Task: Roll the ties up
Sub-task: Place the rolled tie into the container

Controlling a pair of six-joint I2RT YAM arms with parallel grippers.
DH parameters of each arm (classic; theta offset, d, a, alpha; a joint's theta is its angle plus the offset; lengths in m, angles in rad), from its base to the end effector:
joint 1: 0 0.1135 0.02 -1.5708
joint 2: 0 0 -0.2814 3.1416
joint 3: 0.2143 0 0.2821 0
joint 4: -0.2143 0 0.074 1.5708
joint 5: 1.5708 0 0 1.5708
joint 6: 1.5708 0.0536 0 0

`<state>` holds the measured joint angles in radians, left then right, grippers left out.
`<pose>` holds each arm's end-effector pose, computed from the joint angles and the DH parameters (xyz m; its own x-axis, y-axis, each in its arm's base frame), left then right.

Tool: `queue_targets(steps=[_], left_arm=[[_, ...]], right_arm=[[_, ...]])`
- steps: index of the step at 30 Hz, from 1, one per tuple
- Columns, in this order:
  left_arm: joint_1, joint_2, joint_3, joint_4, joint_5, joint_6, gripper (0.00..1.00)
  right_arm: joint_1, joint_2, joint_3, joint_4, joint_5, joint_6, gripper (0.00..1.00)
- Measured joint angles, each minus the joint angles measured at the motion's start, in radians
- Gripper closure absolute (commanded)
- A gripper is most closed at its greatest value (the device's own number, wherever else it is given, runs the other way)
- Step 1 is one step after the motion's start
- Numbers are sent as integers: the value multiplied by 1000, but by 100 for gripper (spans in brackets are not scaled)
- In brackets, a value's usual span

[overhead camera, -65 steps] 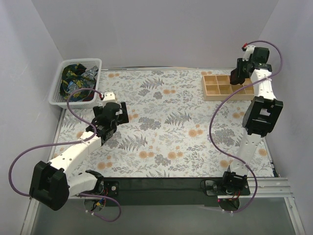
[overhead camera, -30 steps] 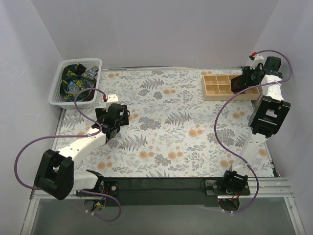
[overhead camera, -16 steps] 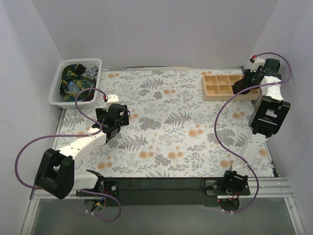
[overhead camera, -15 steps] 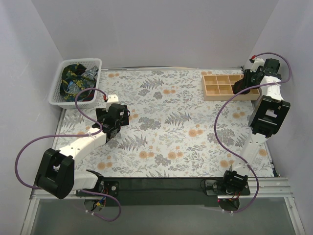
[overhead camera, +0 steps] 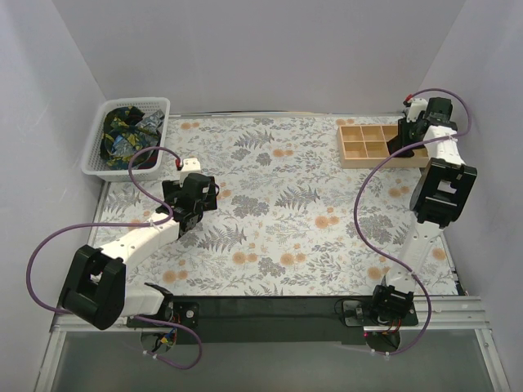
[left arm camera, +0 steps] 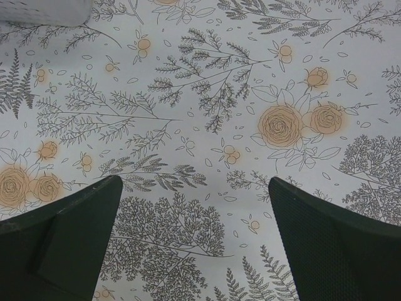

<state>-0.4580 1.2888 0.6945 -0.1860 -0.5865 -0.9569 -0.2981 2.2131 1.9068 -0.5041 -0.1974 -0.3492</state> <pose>0.2714 -0.1007 0.1957 -0.3761 -0.5736 -0.7277 -0.5069 0.7848 -0.3566 0.5352 -0.1535 0.2212 -0.7051 -0.1343 -0.6962 -0.0877 0.9909 -0.1023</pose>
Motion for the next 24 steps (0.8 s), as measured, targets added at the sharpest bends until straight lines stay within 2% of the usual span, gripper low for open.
queue_targets(steps=[18,20,21,22,24], left_arm=[[-9,15,-1,8,1,8,2],[-9,16,-1,8,2,8,2],[-9,16,-1,8,2,8,2],[-9,16,-1,8,3,8,2],[-9,16,-1,8,4,8,2]], right_arm=[[47,81,76,-56,82,-19,98],[47,85,82,-62,83,-15,90],[47,86,85,-64,83,-13,84],[47,86,86,-66,83,-10,73],[47,86,87,-66,83,-3,64]])
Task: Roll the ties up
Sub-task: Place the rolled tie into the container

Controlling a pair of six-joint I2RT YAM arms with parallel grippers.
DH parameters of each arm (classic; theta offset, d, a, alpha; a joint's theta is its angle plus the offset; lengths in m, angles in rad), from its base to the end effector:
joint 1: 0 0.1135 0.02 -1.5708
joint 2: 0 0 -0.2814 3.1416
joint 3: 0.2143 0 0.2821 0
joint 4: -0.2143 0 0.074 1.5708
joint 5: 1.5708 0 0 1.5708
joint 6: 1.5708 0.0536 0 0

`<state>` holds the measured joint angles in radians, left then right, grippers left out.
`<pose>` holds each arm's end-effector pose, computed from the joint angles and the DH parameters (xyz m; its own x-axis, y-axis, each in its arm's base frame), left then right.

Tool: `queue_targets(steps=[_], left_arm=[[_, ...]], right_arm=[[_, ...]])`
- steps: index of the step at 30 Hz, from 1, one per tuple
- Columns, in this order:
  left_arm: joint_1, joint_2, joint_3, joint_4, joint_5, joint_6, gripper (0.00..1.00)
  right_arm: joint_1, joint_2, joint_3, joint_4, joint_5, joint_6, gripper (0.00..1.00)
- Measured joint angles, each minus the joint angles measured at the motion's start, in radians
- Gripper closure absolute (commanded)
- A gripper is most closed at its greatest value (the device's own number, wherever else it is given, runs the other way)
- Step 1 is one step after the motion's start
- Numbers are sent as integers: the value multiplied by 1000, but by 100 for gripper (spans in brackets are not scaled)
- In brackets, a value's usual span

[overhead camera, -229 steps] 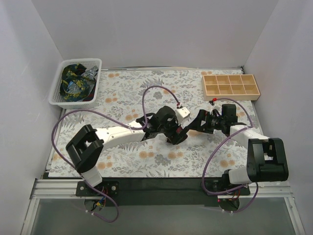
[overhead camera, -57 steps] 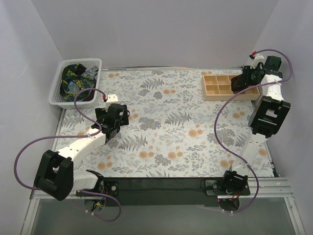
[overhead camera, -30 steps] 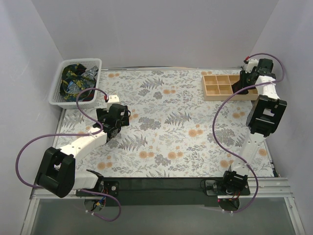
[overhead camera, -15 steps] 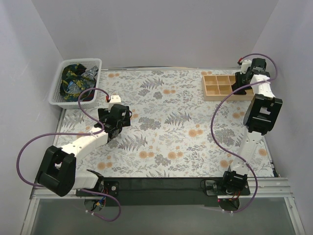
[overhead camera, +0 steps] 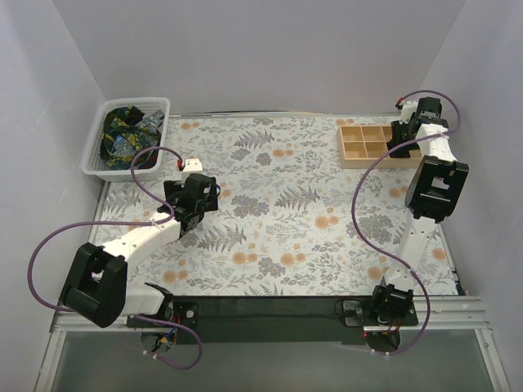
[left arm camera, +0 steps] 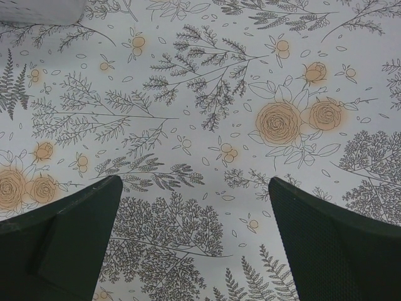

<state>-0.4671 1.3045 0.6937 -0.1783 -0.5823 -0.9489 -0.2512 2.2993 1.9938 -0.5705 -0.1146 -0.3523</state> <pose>0.2721 -0.1042 0.1917 -0.3937 -0.5617 -0.7277 -0.4975 0.7958 -0.3452 0.5534 -0.1357 0.2000 -0.7591 -0.1591 -0.6312 -0.0915 0.9861 -0.1385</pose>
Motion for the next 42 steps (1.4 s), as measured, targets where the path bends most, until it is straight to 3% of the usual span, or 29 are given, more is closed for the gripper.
queue_targets(steps=[7,22,32,37,42], left_arm=[[0,-10,0,0,13,0,2],[0,-139,-2,1,29,0,2],[0,-246,-1,-10,35,-5,2],[0,-320,-1,-17,36,-16,2],[0,-407,0,-28,29,-25,2]], right_arm=[[2,0,7,-7,-4,21,41],[5,-70,7,-62,19,80,20],[5,-463,-132,-3,54,154,17],[5,-639,-354,16,21,251,16],[6,-946,-636,26,3,362,15]])
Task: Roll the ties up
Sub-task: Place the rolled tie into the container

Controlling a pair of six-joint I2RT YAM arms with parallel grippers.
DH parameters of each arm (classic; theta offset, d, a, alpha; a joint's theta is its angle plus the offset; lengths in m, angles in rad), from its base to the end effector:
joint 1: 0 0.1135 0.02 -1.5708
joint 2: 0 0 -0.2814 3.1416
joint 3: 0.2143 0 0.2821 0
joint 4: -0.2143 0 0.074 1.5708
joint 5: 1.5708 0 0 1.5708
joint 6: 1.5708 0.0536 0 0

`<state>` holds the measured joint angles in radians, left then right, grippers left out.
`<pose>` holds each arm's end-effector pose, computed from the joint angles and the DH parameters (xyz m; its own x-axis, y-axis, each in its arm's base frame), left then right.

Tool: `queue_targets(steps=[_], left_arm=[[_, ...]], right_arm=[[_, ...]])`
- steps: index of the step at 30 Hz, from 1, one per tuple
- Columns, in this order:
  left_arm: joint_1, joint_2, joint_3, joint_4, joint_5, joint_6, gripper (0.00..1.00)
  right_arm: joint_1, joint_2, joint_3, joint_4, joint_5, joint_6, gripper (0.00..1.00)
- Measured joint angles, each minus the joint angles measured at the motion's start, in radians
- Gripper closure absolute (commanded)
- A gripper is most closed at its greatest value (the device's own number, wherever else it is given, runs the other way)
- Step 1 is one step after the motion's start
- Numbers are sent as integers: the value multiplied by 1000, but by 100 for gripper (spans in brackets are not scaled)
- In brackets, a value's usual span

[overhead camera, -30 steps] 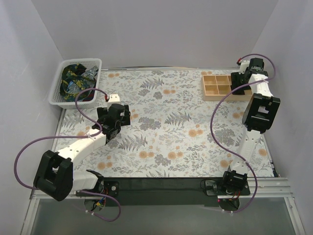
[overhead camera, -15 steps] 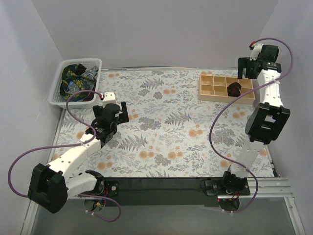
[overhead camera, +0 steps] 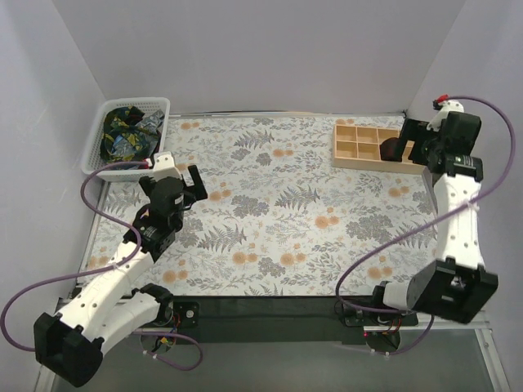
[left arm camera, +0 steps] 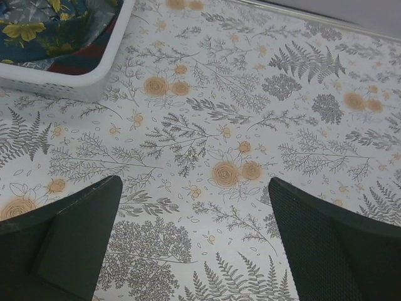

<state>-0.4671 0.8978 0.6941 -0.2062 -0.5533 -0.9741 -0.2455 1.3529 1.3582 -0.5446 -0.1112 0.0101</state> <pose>0.2237 -0.0813 0.2889 -0.1609 -0.7071 -0.6886 -0.3209 0.6973 -0.6410 0.3348 -0.0778 0.3843 -0.4966 0.1348 -0.8575 0.1542 0.9859 0.0657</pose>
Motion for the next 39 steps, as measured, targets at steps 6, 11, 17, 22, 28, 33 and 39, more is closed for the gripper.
queue_targets(steps=[6,11,17,22,28,33,39], left_arm=[[0,-79,56,-60,-30,-15,2],[0,-183,121,-158,-43,-50,2],[0,-367,173,-232,-58,-81,2],[0,-527,133,-186,-64,-62,2],[0,-684,-26,-93,-70,-42,2],[0,-793,-185,-42,-104,-26,2],[0,-869,-265,34,-117,10,2]], right_arm=[[28,-383,-135,108,7,106,9],[179,-565,-208,169,79,89,2],[289,-767,-387,206,188,33,2],[328,-950,-519,244,260,-19,2],[354,-1075,-653,293,330,-58,2],[386,-1164,-741,312,369,-85,2],[413,-1229,-784,332,390,-115,2]])
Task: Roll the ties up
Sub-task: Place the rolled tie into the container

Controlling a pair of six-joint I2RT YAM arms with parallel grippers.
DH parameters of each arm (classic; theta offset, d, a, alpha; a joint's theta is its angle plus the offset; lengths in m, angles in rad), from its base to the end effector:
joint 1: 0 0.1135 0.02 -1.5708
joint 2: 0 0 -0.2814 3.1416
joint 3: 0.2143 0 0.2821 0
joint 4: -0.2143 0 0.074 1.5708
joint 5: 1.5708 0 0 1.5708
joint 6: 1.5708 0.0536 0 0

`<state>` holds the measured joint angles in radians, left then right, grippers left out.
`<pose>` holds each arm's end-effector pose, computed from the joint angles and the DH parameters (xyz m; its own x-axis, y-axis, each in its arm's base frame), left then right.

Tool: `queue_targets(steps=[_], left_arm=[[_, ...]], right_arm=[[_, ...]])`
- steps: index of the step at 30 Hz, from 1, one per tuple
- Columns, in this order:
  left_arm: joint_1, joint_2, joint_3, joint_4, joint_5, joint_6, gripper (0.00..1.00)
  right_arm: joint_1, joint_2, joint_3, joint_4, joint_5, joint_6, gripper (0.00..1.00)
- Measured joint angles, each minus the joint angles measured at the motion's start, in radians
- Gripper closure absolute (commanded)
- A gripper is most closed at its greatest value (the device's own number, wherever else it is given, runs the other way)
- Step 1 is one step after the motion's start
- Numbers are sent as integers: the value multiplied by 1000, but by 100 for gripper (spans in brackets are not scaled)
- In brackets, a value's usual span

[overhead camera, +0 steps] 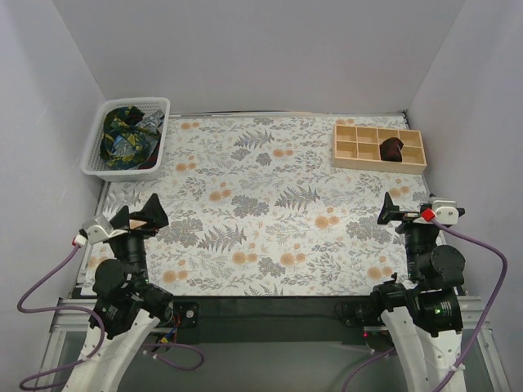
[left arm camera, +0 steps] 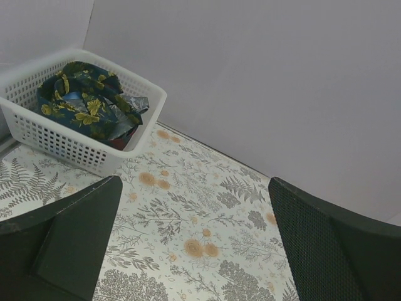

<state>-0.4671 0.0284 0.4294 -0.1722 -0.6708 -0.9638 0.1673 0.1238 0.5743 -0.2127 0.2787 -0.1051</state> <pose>0.0883 -0.0072 0.3106 0.2698 -0.8566 -0.4397 0.0592 0.4706 -0.8804 0.0860 -0.0004 0.3518 0.2201 -0.0651 -0.9733 0.1273 0.9912 -0.0375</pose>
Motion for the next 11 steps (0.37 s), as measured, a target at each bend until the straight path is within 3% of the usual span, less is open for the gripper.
queue_targets(steps=[11], left_arm=[[0,95,-3,69,5,13,2]], right_arm=[[25,-1,-17,14,6,-8,2]])
